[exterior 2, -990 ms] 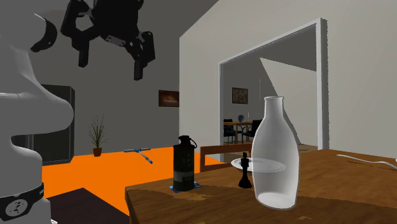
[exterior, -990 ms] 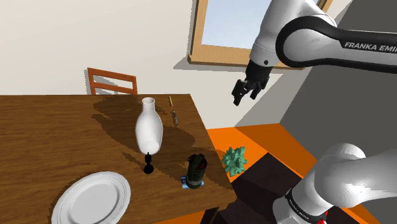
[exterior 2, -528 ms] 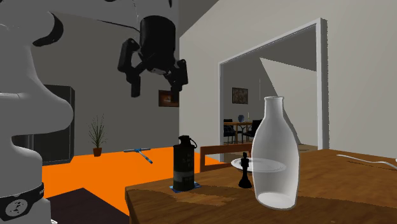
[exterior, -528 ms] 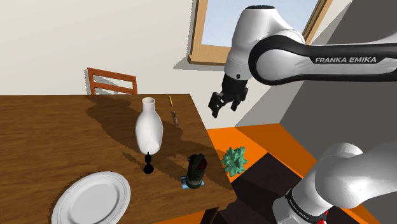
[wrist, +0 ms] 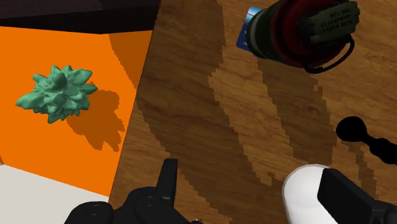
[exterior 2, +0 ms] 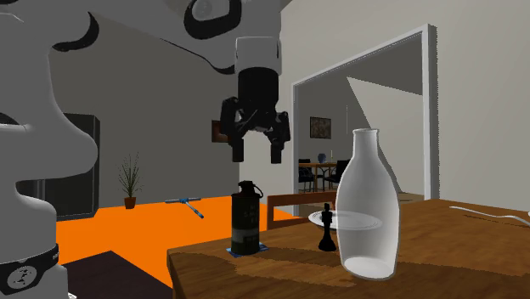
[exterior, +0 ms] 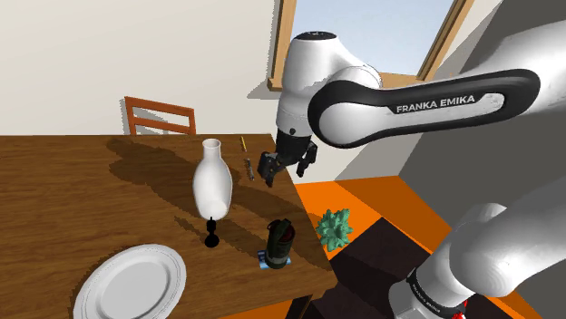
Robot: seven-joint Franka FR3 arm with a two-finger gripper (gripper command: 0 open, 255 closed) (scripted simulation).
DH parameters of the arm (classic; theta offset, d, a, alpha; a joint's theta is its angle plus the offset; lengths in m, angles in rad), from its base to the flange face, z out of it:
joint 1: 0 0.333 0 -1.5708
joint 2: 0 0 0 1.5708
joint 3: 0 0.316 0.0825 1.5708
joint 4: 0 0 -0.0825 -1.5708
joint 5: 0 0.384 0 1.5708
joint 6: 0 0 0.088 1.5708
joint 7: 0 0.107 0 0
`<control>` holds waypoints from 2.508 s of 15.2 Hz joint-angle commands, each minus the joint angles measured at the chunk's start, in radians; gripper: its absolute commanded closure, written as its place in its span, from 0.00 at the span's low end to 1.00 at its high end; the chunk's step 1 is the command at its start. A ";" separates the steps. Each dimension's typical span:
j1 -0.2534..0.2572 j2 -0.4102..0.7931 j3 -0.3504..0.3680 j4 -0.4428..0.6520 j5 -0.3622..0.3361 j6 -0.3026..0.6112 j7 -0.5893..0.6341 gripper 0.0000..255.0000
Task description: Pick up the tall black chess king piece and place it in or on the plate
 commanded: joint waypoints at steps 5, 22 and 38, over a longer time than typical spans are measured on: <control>0.010 0.217 0.101 0.124 -0.082 0.062 0.186 0.00; 0.152 0.675 0.119 0.399 -0.349 0.142 0.503 0.00; 0.153 0.678 0.117 0.396 -0.352 0.147 0.505 1.00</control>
